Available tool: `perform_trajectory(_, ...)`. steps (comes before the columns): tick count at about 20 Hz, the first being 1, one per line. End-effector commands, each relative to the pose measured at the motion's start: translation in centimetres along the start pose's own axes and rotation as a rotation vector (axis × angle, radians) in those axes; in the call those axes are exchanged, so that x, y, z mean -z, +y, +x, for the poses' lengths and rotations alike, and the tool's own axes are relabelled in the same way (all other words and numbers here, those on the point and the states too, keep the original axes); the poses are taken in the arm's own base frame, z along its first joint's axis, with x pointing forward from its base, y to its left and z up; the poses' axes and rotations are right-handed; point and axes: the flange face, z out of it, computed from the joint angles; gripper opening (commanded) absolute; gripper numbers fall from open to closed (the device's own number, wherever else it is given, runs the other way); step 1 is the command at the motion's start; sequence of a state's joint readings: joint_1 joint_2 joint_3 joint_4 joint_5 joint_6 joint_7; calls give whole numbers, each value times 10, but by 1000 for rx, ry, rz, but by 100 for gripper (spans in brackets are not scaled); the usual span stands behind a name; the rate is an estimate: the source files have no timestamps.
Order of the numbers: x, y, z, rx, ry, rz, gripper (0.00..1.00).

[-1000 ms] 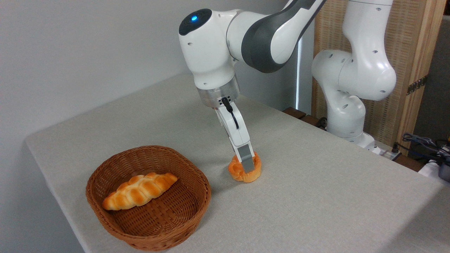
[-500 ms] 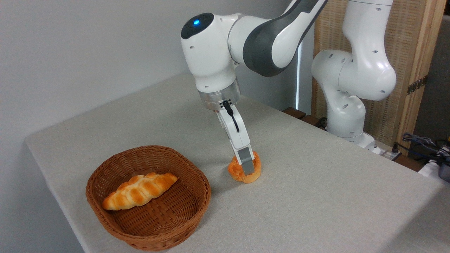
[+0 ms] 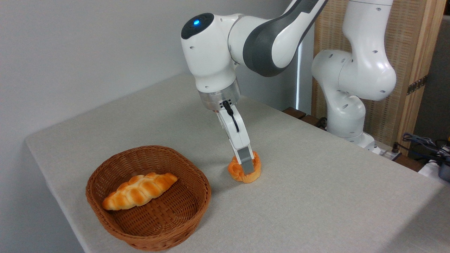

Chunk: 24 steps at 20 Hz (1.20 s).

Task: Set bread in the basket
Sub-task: 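Close the gripper on the round orange bun, then lift the bun and carry it over the wicker basket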

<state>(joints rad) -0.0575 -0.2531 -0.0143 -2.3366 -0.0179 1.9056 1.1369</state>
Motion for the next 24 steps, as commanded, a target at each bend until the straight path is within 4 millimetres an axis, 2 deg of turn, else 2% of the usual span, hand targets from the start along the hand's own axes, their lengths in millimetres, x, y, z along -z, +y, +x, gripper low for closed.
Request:
perform_trajectory(1, 1, 1, -4, -20, 8, 22, 42)
perform_trajectory(7, 7, 4, 3, -34, 5, 26, 38)
perform_trajectory(11, 27, 3, 3, -29, 3, 21, 33)
perform_trajectory(16, 52, -1, 4, -35, -14, -14, 33)
perform_trajectory(19, 74, -14, 10, -24, -16, -23, 33)
perform_trajectory(21, 98, -29, 18, -17, 0, -5, 34)
perform_trajectory(24, 134, -56, 20, 101, 59, 49, 36)
